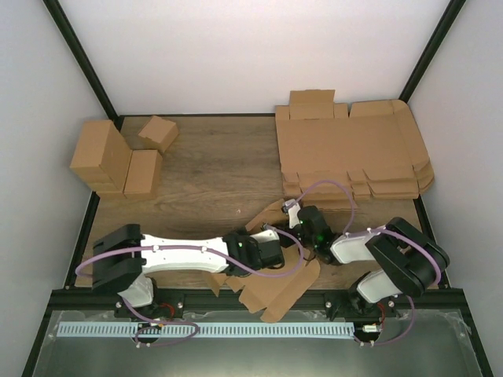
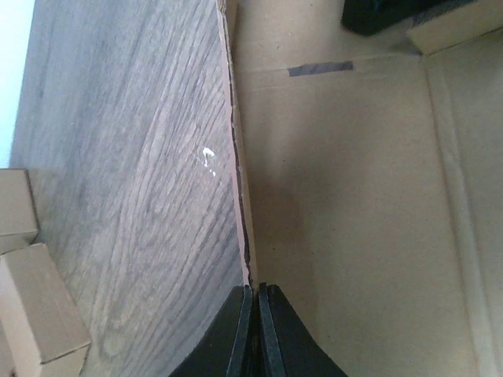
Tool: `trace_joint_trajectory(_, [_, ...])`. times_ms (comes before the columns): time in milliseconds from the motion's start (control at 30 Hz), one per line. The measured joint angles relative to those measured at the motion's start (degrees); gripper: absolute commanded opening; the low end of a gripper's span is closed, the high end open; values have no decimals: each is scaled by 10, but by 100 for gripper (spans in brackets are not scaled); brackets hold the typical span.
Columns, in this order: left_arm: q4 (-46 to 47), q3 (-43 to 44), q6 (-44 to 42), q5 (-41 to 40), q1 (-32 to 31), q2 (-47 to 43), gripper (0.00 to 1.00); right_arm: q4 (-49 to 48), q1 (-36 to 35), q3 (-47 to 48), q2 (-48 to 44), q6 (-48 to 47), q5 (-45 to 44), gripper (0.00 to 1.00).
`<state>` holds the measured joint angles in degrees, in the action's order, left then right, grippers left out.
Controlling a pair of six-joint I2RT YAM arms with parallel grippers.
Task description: Fold the paper box
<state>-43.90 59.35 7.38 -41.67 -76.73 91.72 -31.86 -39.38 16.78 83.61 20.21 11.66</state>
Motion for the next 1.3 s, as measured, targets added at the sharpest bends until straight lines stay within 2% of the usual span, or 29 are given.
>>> trace_joint_trajectory(300, [-40,10,38,-61,-28,38,4,0,0,-16,-33,17,-4,1])
trace_joint_trajectory(500, [-46,19,43,-74,-28,38,4,62,0,-8,-104,36,-21,6])
trace_joint_trajectory(600, [-46,19,43,-77,-28,38,4,125,-1,15,-145,79,-46,24])
trace_joint_trajectory(633, [-46,19,43,-78,-28,38,4,146,-1,25,-157,102,-57,26])
trace_joint_trajectory(767, [-43,19,42,-78,-28,38,4,233,-1,60,-202,201,-77,53])
trace_joint_trajectory(800, [-42,19,42,-78,-28,38,4,243,-2,62,-211,227,-78,63])
trace_joint_trajectory(833, [-40,19,42,-78,-28,37,4,256,-2,63,-224,254,-76,65])
trace_joint_trajectory(967, [-34,19,42,-77,-28,33,4,300,-2,73,-252,366,-66,66])
trace_joint_trajectory(1067, [-33,21,42,-73,-28,33,4,329,-2,99,-245,449,-54,63])
trace_joint_trajectory(1300, [-33,26,43,-64,-28,33,4,320,-2,126,-207,608,3,58])
